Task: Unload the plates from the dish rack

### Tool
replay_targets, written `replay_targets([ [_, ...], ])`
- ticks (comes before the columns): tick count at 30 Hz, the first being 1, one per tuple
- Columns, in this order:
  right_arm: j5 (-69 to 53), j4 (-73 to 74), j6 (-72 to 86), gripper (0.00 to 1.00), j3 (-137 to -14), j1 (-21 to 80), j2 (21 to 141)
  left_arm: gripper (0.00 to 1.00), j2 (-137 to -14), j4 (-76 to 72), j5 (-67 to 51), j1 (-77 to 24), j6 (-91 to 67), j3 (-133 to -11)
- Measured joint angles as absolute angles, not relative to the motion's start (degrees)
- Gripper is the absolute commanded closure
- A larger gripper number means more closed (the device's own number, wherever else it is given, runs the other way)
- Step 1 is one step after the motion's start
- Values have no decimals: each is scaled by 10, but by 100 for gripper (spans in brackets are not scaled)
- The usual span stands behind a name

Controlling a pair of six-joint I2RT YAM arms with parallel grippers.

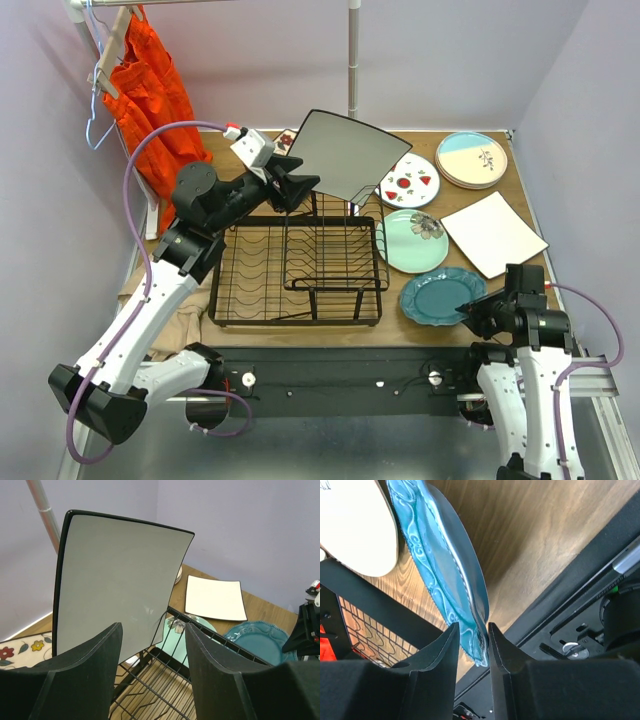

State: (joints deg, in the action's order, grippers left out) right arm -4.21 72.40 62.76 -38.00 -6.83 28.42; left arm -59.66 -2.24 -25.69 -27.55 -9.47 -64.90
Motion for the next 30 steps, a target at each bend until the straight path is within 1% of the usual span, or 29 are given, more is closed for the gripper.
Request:
replay_targets([
  [21, -43, 709, 614, 61, -331, -68, 289, 38, -595, -29, -277, -256, -98, -649],
  [30, -43, 664, 609, 61, -303, -68, 310, 38, -592, -29, -281, -247, -99, -649],
])
